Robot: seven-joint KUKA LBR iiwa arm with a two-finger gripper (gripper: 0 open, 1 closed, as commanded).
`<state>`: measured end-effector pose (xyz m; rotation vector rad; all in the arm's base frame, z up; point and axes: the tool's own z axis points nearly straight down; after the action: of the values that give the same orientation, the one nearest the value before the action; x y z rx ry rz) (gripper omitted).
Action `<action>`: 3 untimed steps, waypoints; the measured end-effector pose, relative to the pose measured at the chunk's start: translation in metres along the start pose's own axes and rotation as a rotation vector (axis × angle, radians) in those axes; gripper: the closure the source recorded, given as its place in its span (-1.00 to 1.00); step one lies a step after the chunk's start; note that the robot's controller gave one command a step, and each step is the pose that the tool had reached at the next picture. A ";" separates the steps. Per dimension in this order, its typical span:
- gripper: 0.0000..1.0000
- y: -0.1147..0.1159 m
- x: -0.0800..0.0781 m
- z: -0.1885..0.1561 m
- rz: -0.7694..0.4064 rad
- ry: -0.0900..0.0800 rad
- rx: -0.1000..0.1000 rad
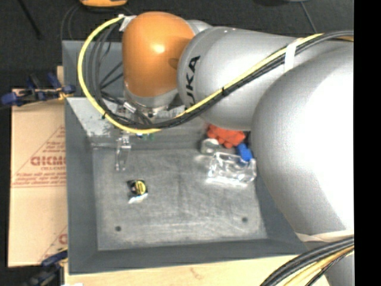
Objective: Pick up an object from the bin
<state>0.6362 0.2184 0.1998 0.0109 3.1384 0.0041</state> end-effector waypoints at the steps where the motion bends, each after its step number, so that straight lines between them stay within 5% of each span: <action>1: -1.00 -0.023 0.052 0.109 0.012 0.011 0.004; 2: -1.00 -0.069 0.043 0.126 0.051 -0.006 -0.004; 3: 1.00 -0.068 0.041 0.123 0.051 -0.014 -0.004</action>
Offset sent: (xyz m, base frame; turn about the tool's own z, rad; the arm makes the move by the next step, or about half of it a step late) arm -0.0495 -0.0216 -0.1049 0.0067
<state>0.5952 0.1512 0.0765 0.0905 3.1231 0.0105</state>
